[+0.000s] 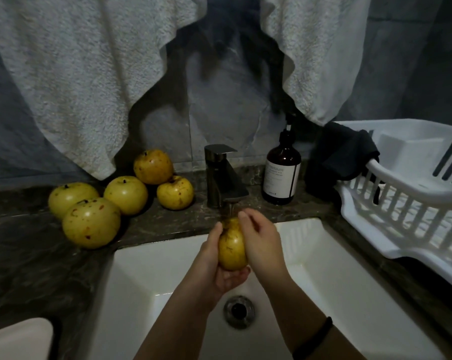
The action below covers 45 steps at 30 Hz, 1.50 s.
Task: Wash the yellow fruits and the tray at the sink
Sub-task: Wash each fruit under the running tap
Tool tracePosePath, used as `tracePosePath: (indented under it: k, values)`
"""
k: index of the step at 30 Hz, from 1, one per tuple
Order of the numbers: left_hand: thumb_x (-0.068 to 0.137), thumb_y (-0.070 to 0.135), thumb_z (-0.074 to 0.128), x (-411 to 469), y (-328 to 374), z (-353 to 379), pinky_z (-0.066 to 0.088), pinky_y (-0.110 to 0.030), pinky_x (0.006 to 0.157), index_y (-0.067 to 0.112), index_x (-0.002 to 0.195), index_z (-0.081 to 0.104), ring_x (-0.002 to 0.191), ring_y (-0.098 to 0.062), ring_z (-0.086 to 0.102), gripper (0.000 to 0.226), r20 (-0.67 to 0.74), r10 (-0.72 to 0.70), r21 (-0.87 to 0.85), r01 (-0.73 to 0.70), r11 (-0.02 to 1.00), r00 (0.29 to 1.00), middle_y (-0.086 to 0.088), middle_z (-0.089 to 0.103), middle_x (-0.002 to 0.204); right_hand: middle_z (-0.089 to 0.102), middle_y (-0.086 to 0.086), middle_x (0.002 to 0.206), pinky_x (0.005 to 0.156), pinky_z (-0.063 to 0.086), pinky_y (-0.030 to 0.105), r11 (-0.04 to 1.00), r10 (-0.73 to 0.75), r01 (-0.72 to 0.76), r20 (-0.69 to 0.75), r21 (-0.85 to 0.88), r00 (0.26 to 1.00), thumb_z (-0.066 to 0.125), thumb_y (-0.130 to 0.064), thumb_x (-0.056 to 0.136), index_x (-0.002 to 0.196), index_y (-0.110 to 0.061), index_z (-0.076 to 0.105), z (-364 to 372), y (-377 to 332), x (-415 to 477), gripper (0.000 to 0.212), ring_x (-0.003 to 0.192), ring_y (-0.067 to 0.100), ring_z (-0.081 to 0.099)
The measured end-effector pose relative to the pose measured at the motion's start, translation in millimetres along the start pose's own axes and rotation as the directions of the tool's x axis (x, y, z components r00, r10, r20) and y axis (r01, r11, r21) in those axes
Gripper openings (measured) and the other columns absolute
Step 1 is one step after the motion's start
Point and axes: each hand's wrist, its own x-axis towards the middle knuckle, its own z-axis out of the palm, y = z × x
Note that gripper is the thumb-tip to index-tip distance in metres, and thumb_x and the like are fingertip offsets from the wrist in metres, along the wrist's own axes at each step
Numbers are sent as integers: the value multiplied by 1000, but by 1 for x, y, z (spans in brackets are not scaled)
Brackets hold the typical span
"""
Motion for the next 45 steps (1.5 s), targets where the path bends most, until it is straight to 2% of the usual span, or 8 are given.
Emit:
tracePosePath:
  k: [5,12,15,21,24,28,38,45]
  values:
    - [91,49,52,-9,3,1,52,-38,75,10,115,57,101,-30,63,47,80,-24,-122,34,992,997,-19,65,112,44,-13,117,94,43,28,948,-145,184,163,-260,976,52,-45,92,128,-30,51,8,-1,-6,38,107,7,48]
    - [81,60,55,6,-2,-5,54,-36,69,15,117,58,81,-32,71,58,11,-41,156,39,987,999,-19,71,101,63,-3,106,93,50,43,989,71,-80,71,121,995,40,-42,99,91,-36,65,0,-4,-1,27,100,16,59]
    - [83,66,48,6,-2,-4,49,-29,58,10,113,59,62,-25,69,64,-43,-40,160,46,986,998,-17,72,81,60,-3,114,97,48,43,982,102,-111,65,155,993,49,-42,95,103,-33,59,1,-6,-1,16,105,15,57]
    - [85,64,48,0,0,1,51,-38,74,9,128,52,104,-31,63,70,-37,-55,-167,48,985,998,-20,63,118,44,-6,135,102,45,42,996,55,-38,210,-83,976,71,-56,71,143,-34,30,8,2,-6,85,122,17,49]
    - [85,63,49,-4,1,1,51,-38,69,7,123,55,101,-31,63,68,47,-78,-180,86,980,996,-22,65,115,48,-8,129,98,46,41,968,3,42,177,-249,984,58,-66,76,136,-37,34,9,1,-8,71,115,16,52]
    - [86,61,48,4,3,-6,53,-46,79,11,126,53,94,-38,67,64,68,-59,-72,64,995,996,-23,67,110,54,-3,121,98,43,37,992,62,-54,73,-115,995,33,-53,97,129,-35,47,0,-3,-5,39,111,17,53]
    - [89,53,51,8,0,-3,56,-42,73,11,120,55,92,-33,68,53,77,21,-100,-13,995,997,-21,67,111,51,3,133,103,43,45,956,242,-252,84,149,967,29,-57,97,136,-31,46,5,-2,2,50,119,22,52]
    - [78,39,67,9,-1,-6,58,-45,78,21,128,43,103,-33,64,58,24,231,-75,-229,971,973,-15,57,122,49,-8,112,102,43,44,989,104,-86,151,-122,983,41,-62,90,140,-33,33,4,3,-2,57,109,15,53]
